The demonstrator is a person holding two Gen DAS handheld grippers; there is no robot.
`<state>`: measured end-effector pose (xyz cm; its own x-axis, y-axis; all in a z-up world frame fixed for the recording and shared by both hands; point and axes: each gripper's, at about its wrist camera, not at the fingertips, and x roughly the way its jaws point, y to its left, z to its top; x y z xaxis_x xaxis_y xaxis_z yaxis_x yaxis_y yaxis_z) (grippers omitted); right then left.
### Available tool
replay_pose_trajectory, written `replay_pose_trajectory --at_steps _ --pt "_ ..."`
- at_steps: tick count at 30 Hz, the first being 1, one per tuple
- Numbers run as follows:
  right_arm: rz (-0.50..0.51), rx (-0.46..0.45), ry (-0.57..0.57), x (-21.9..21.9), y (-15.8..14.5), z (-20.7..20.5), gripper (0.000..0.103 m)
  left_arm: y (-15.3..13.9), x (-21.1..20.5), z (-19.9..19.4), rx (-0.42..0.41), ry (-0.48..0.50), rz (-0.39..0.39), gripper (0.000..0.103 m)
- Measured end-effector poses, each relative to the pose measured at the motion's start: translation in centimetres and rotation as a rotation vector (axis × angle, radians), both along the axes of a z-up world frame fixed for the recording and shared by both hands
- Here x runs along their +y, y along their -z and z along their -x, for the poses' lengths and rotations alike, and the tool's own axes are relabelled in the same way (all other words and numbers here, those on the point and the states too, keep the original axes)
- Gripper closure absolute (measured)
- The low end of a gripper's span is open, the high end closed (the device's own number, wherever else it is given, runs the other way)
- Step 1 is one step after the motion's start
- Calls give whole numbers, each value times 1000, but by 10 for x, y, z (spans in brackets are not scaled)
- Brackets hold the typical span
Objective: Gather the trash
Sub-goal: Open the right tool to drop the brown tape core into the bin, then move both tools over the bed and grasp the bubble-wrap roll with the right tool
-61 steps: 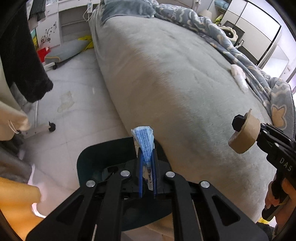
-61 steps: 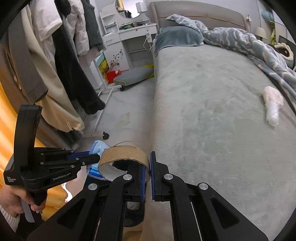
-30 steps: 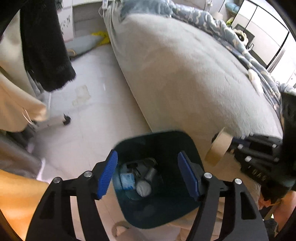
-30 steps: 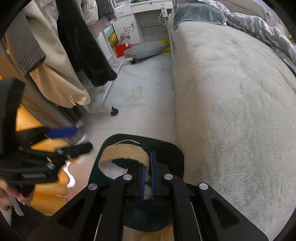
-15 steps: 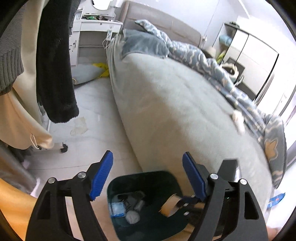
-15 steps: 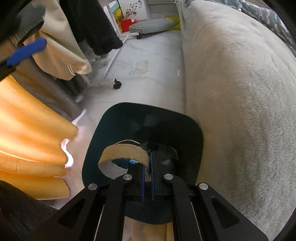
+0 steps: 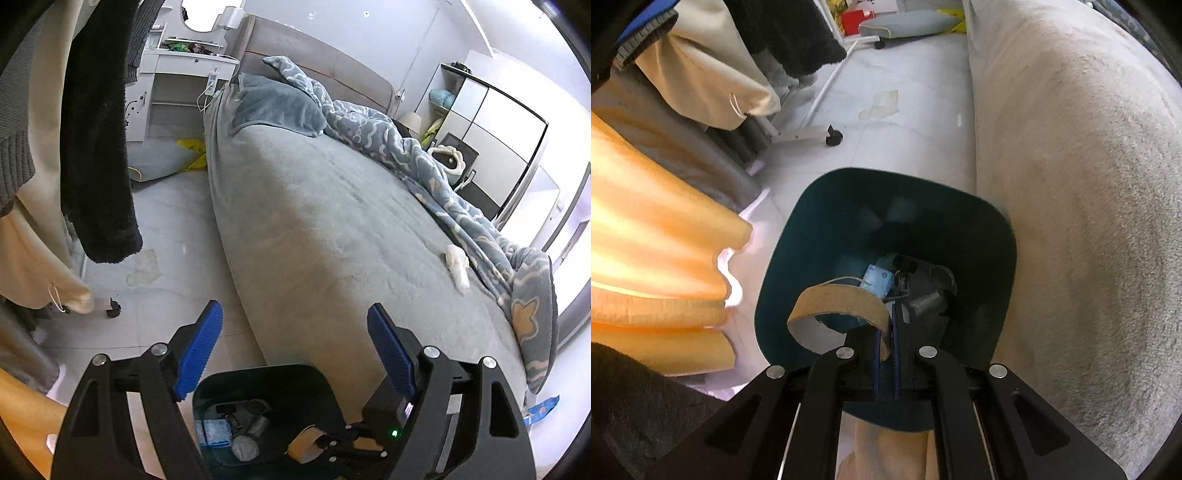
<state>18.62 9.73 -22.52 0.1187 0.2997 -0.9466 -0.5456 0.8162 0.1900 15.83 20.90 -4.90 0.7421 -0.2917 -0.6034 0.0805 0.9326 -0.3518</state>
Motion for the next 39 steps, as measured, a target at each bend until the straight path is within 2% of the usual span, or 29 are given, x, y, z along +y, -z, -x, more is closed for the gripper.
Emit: replay_pose_trajectory --at_steps 2,4,6,11,14,16,19,23,30,39 --pt "8 10 -8 0 2 0 93 -1 -1 -4 -1 -8 7 20" --pt "4 20 -13 -1 3 -1 85 -2 -3 -8 0 -14 12 20" --pt "-4 21 -16 -4 1 -3 63 -6 -7 -12 -8 -16 14 20" --pt "-21 16 -35 -10 -8 -7 61 -14 -14 -16 -46 -26 -6 20" --pt "-60 17 -47 -18 -18 -9 53 -20 -19 -21 -68 -29 3 19" --pt "-76 8 -55 -21 -25 -10 51 -23 -22 -23 -85 -30 5 17" --pt "-72 -42 -71 -27 -38 -11 50 -29 -29 -28 -104 -25 6 16" --pt "-131 -140 -59 -42 -66 -16 44 -36 -40 -34 -134 -31 10 14" --pt "-159 -305 87 -107 -101 -39 38 -42 -74 -46 -149 -7 5 12" --pt "-160 -412 282 -196 -123 -70 35 -39 -125 -63 -150 45 -22 10"
